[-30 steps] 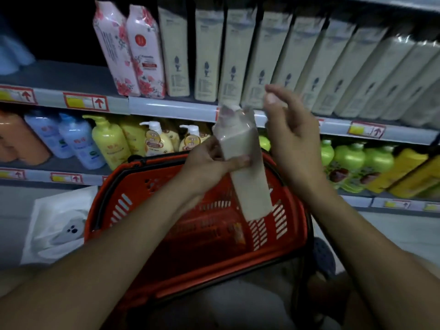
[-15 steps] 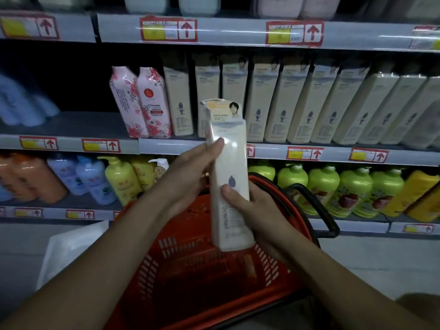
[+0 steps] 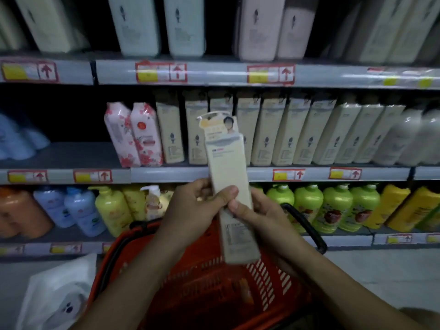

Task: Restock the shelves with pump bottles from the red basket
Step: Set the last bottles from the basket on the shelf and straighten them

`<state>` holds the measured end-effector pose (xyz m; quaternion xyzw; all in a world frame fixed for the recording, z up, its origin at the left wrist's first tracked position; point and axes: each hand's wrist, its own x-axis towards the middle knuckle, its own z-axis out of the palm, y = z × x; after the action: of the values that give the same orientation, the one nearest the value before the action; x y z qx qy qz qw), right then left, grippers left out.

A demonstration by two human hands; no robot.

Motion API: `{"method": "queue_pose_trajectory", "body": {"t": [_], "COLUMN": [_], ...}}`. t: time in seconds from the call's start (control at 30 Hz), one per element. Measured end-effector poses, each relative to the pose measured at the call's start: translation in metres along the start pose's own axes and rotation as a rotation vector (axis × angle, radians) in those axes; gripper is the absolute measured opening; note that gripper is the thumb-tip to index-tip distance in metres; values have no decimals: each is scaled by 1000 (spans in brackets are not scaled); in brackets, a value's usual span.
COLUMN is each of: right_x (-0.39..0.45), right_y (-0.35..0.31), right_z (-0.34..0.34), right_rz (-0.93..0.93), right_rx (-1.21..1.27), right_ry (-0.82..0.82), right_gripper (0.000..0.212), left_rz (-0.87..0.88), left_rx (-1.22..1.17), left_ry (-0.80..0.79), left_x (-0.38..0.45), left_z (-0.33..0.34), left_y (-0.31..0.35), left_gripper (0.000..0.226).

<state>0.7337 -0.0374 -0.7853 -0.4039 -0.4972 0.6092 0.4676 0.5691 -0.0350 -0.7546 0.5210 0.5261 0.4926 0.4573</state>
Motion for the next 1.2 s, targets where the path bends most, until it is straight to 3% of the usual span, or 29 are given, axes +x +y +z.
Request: {"method": "queue_pose_trajectory", "body": {"t": [0.13, 0.23, 0.37, 0.6, 0.73, 0.87, 1.07, 1.2], "right_x": [-11, -21, -32, -39, -26, 2, 63, 88], "right_y": [-48, -104, -184, -276, -317, -345, -349, -347], "right_z": [-21, -52, -101, -212, -292, -354, -395, -402], "right_rz": [-105, -222, -397, -679, -759, -758, -782, -827], "right_rx": [-67, -109, -219, -427, -645, -730, -545, -496], "right_ry": [143, 191, 242, 481, 616, 581, 543, 544], "right_gripper": [73, 60, 50, 43, 44, 46, 36, 35], "left_rz": [84, 194, 419, 753, 785, 746, 695, 732], "left_rx": [-67, -71, 9, 50, -27, -45, 5, 62], "left_ry": [-143, -280, -282, -252, -217, -167, -2, 16], "left_x": [2, 18, 39, 57, 81, 116, 166, 188], "left_z": [23, 54, 116, 245, 323, 380, 422, 430], "left_y": [45, 99, 167, 253, 285, 296, 292, 287], "left_gripper": [37, 37, 30, 44, 37, 32, 32, 41]}}
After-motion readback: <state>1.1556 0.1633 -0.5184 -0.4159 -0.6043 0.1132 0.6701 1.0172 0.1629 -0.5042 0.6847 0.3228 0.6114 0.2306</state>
